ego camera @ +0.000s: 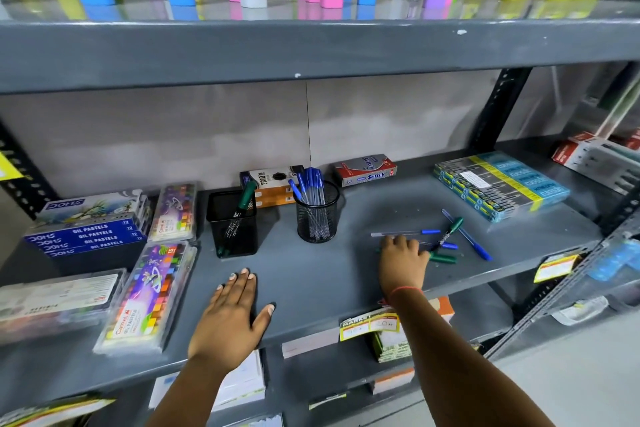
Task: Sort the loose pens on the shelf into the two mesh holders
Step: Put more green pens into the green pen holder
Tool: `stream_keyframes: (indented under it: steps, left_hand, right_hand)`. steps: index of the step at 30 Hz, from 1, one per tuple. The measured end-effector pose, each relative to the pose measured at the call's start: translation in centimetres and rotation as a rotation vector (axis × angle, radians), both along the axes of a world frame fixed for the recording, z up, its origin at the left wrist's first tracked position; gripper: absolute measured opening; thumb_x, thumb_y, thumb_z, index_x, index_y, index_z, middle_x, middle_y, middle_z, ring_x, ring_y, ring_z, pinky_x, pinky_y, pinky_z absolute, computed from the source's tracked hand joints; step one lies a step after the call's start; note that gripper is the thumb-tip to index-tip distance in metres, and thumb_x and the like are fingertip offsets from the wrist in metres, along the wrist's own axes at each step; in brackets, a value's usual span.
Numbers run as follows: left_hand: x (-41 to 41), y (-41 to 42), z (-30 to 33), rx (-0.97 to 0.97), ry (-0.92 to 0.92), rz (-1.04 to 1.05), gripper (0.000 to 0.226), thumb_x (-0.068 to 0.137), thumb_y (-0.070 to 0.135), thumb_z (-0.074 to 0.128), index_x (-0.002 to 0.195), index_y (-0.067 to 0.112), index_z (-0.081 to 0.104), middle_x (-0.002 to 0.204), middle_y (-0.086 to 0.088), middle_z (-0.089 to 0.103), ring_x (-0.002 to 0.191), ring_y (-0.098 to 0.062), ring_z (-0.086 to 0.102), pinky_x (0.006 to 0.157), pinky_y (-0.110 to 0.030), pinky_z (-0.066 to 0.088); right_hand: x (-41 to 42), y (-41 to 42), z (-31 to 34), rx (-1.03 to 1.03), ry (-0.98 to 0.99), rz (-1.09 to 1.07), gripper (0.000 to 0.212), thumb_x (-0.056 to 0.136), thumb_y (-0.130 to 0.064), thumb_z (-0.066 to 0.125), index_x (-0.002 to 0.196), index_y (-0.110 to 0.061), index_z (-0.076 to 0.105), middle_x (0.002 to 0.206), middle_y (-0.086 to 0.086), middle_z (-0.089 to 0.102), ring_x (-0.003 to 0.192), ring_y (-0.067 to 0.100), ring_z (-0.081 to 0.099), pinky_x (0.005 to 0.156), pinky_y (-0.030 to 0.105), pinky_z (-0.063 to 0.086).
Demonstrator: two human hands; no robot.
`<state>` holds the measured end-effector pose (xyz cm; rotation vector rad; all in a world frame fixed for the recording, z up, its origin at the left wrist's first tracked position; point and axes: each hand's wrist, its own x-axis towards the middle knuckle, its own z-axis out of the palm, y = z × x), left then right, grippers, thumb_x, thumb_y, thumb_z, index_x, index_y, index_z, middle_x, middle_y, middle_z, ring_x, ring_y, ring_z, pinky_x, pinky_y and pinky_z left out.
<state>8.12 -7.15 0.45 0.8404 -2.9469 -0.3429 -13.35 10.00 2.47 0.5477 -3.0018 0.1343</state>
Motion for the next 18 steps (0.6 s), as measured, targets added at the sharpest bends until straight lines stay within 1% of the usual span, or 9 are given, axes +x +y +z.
stream_keyframes:
  steps: [2,4,5,6,7,9,11,14,18]
  left_hand:
    - [0.0,0.0,0.0,-0.001,-0.004,-0.003,0.124,0.044,0.079,-0.033,0.144,0.016,0.006,0.155,-0.001,0.004,0.141,-0.013,-0.001,0.108,-0.025,-0.008]
    - [0.0,0.0,0.0,0.004,0.0,-0.005,0.123,0.045,0.079,-0.032,0.144,0.016,0.007,0.155,-0.001,0.005,0.141,-0.014,0.0,0.108,-0.025,-0.008]
    - [0.0,0.0,0.0,0.006,0.003,-0.006,0.123,0.046,0.079,-0.032,0.144,0.015,0.007,0.155,-0.001,0.006,0.141,-0.014,0.001,0.108,-0.025,-0.007]
    - [0.0,0.0,0.0,0.005,0.003,-0.007,0.123,0.046,0.079,-0.031,0.144,0.015,0.007,0.155,-0.001,0.006,0.141,-0.014,0.001,0.108,-0.025,-0.007]
    - [0.0,0.0,0.1,0.003,0.002,-0.007,0.123,0.046,0.079,-0.032,0.144,0.015,0.007,0.155,-0.001,0.006,0.141,-0.014,0.001,0.108,-0.025,-0.007]
    - [0.1,0.1,0.2,-0.005,-0.004,-0.005,0.124,0.045,0.078,-0.033,0.144,0.016,0.006,0.155,-0.001,0.005,0.141,-0.014,0.001,0.107,-0.025,-0.008]
    - [0.0,0.2,0.4,-0.008,-0.012,-0.002,0.125,0.043,0.078,-0.034,0.144,0.016,0.005,0.155,0.0,0.003,0.141,-0.013,-0.001,0.107,-0.024,-0.009]
    - [0.0,0.2,0.4,-0.002,-0.021,0.001,0.124,0.043,0.078,-0.034,0.144,0.017,0.002,0.155,0.0,0.001,0.14,-0.012,-0.002,0.107,-0.024,-0.009]
    - [0.1,0.1,0.4,-0.002,-0.013,-0.003,0.124,0.043,0.078,-0.034,0.144,0.017,0.001,0.155,0.0,0.0,0.14,-0.013,-0.003,0.106,-0.024,-0.009]
  right_hand:
    - [1.5,-1.4,-0.2,-0.052,0.007,0.076,0.046,0.088,-0.01,0.024,0.124,-0.008,0.052,0.124,0.017,0.058,0.117,0.034,0.048,0.095,0.042,0.038]
    - [3.2,-2.9,-0.2,-0.032,0.056,0.153,0.031,0.075,-0.012,0.056,0.103,-0.013,0.067,0.099,0.012,0.069,0.096,0.033,0.061,0.08,0.041,0.047]
    - [4.1,-3.6,0.0,0.005,0.05,0.153,0.03,0.057,-0.014,0.072,0.087,-0.017,0.073,0.081,0.007,0.071,0.079,0.031,0.066,0.067,0.038,0.051]
    - [4.9,-4.1,0.0,0.007,0.024,0.173,0.033,0.041,-0.013,0.079,0.074,-0.019,0.073,0.068,0.004,0.07,0.066,0.027,0.066,0.058,0.035,0.052]
    - [5.6,-4.6,-0.1,-0.003,0.022,0.205,0.036,0.036,-0.012,0.081,0.07,-0.019,0.072,0.065,0.004,0.07,0.063,0.027,0.066,0.055,0.035,0.053]
    - [6.4,-5.3,-0.6,-0.036,-0.035,0.315,0.032,0.051,-0.007,0.077,0.081,-0.015,0.073,0.079,0.01,0.072,0.077,0.033,0.066,0.066,0.043,0.053]
    - [6.8,-5.5,-0.7,-0.186,-0.009,0.342,0.028,0.059,-0.005,0.072,0.086,-0.013,0.073,0.087,0.012,0.071,0.085,0.038,0.064,0.072,0.049,0.05]
    - [5.9,-5.0,-0.2,-0.423,0.01,0.114,0.018,0.067,-0.015,0.068,0.084,-0.012,0.071,0.092,0.016,0.067,0.084,0.04,0.062,0.071,0.046,0.049]
    - [3.5,-3.8,0.7,-0.427,-0.204,-0.216,0.044,0.086,-0.038,0.057,0.116,-0.006,0.054,0.125,0.02,0.048,0.111,0.039,0.049,0.091,0.043,0.045]
